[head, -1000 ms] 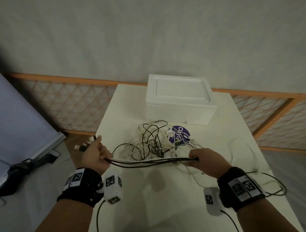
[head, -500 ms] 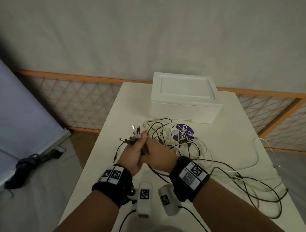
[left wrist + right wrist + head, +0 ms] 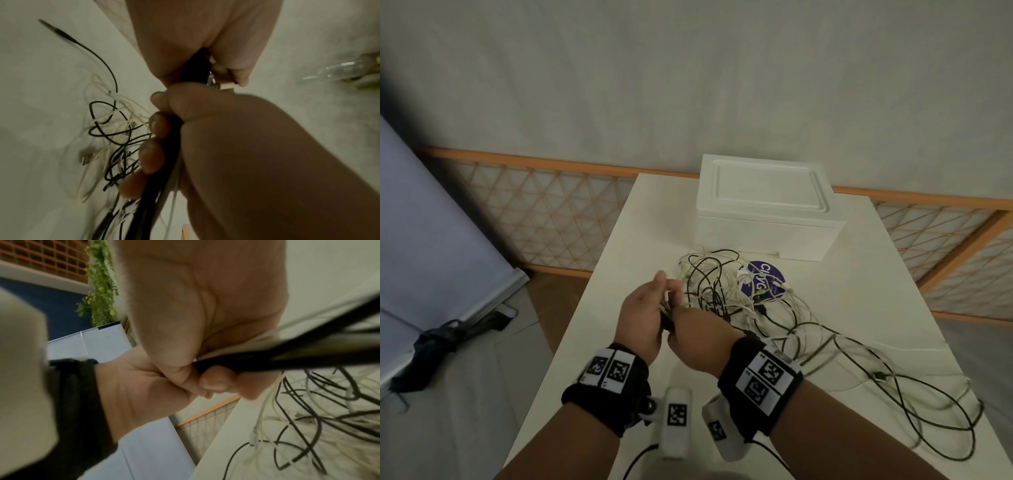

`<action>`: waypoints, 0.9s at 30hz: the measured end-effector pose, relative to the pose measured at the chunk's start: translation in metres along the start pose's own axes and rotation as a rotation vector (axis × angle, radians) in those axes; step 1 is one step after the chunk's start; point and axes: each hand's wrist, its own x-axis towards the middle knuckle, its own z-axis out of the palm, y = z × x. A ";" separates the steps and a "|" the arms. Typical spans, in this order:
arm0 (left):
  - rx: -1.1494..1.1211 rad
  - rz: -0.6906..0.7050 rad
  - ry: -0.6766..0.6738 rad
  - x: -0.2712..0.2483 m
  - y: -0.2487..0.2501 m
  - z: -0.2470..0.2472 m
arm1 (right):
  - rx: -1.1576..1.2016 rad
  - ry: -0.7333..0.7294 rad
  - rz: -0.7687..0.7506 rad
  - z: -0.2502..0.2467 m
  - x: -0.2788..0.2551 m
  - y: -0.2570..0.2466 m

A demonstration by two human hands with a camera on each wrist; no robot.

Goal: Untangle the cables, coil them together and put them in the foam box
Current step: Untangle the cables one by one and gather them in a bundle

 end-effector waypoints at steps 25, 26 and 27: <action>-0.268 0.002 -0.199 0.005 -0.008 -0.004 | 0.179 -0.056 -0.087 -0.019 -0.012 0.014; -0.362 0.011 -0.178 0.009 -0.004 -0.009 | 0.136 -0.114 0.000 -0.017 -0.013 0.021; -0.431 0.019 -0.178 0.012 -0.002 -0.013 | 0.053 -0.134 0.037 -0.015 -0.014 0.028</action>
